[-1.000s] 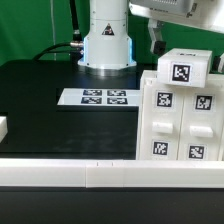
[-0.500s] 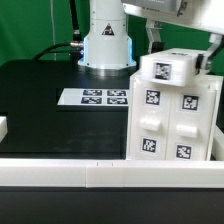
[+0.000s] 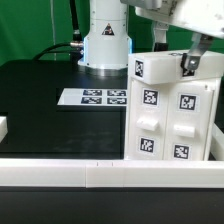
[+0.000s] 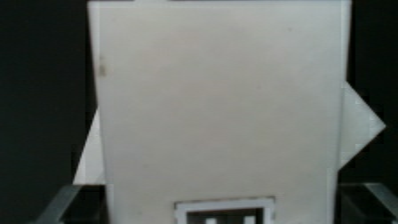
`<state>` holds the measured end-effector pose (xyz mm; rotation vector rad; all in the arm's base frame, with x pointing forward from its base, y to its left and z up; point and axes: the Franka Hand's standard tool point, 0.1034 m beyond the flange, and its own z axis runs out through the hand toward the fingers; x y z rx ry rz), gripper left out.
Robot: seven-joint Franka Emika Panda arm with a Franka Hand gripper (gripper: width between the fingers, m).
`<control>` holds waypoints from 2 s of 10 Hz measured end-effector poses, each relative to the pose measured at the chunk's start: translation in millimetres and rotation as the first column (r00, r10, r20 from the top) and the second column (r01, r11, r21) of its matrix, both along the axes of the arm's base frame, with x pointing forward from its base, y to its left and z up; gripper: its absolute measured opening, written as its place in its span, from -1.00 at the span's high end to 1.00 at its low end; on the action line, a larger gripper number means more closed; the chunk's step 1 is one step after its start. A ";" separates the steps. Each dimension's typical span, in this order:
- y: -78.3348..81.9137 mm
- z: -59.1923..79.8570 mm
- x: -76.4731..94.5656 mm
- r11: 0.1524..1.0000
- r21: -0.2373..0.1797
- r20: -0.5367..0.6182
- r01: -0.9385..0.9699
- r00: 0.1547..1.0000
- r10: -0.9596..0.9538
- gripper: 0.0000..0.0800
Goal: Assemble cabinet
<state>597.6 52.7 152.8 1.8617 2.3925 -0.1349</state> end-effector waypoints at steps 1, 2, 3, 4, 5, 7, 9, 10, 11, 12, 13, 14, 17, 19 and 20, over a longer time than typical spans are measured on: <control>-2.6 -0.2 0.0 0.996 0.002 0.011 0.085 0.996 -0.085 -0.40; -2.7 -0.2 -0.4 0.988 0.005 0.018 0.153 0.988 -0.153 -0.40; -2.5 -0.1 -0.7 0.978 0.007 0.024 0.210 0.977 -0.210 -0.40; -2.3 0.1 -1.2 0.968 0.008 0.027 0.252 0.967 -0.252 -0.40; -2.1 0.2 -2.0 0.942 0.011 0.034 0.334 0.942 -0.335 -0.40; -2.2 0.4 -1.8 0.885 0.022 0.052 0.466 0.883 -0.466 -0.40; -3.3 -1.7 -0.5 0.781 0.065 0.086 0.621 0.776 -0.624 -0.40; -3.0 -1.8 -0.7 0.705 0.080 0.090 0.704 0.699 -0.709 -0.40; -0.9 -1.6 -2.0 0.644 0.091 0.083 0.759 0.639 -0.765 -0.40; 2.0 -1.6 -4.3 0.588 0.094 0.076 0.803 0.583 -0.809 -0.40; 5.5 -1.5 -6.8 0.509 0.100 0.064 0.855 0.505 -0.860 -0.40; 10.1 -1.5 -9.1 0.437 0.102 0.060 0.894 0.433 -0.900 -0.40; 13.1 -2.5 -10.4 0.338 0.109 0.049 0.935 0.335 -0.941 -0.54; 13.1 -3.0 -10.4 0.341 0.109 0.049 0.934 0.338 -0.940 -0.98; 13.1 -3.2 -10.5 0.342 0.108 0.049 0.934 0.338 -0.940 -0.99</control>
Offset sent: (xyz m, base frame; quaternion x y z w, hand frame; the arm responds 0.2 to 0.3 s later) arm 0.0000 0.0000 0.0000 0.0000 0.0000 0.1296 0.9916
